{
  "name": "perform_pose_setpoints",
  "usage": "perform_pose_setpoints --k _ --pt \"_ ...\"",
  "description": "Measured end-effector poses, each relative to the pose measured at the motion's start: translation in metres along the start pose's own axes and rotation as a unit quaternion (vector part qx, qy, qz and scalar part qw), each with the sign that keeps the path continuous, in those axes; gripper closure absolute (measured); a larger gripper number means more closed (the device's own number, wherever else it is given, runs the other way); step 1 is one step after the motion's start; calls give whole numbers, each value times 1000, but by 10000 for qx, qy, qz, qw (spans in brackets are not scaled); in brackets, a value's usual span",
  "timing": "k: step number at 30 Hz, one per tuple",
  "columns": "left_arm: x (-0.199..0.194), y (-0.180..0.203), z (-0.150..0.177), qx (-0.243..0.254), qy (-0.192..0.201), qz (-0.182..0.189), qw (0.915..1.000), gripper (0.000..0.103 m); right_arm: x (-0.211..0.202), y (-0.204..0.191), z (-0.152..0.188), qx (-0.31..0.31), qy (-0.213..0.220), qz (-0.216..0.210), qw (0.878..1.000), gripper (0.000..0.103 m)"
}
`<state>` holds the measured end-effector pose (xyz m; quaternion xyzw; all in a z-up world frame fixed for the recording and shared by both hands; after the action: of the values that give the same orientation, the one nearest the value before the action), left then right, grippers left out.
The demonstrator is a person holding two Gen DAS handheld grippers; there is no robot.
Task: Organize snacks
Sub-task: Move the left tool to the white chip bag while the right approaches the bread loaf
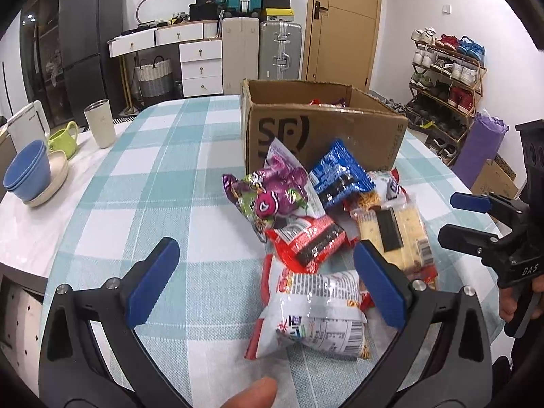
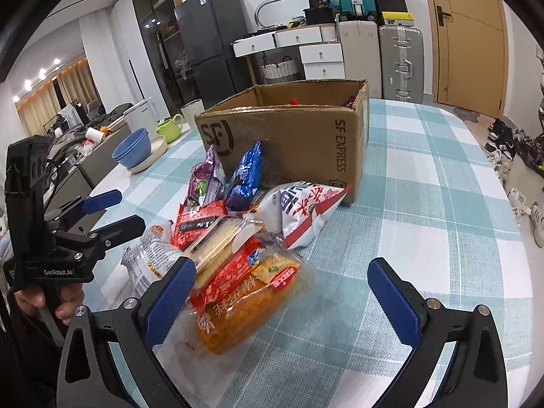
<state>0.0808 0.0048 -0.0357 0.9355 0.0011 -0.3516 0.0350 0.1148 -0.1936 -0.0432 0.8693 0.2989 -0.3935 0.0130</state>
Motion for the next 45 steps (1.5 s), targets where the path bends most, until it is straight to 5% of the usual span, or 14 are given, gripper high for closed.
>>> perform_pose_setpoints --k 25,35,41,45 --pt "18 14 29 288 -365 260 9986 1 43 -23 33 -117 -720 -74 9973 0" --pt "32 17 38 332 -614 433 9966 1 24 2 41 143 -714 186 9972 0" --pt "36 22 45 457 -726 521 9950 1 25 -14 45 92 -718 -30 9974 0" --pt "39 24 49 536 -801 451 9943 1 35 -22 44 -78 -745 304 9967 0"
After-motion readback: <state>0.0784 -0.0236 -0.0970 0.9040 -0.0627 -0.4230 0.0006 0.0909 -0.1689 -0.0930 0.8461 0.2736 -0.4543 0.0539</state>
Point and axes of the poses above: each gripper's, at about its wrist camera, not at the fingertips, and x roughly the way its jaws point, y to its right, z to its underside, the point moved 5 cm from there along x, roughly the way its jaws point
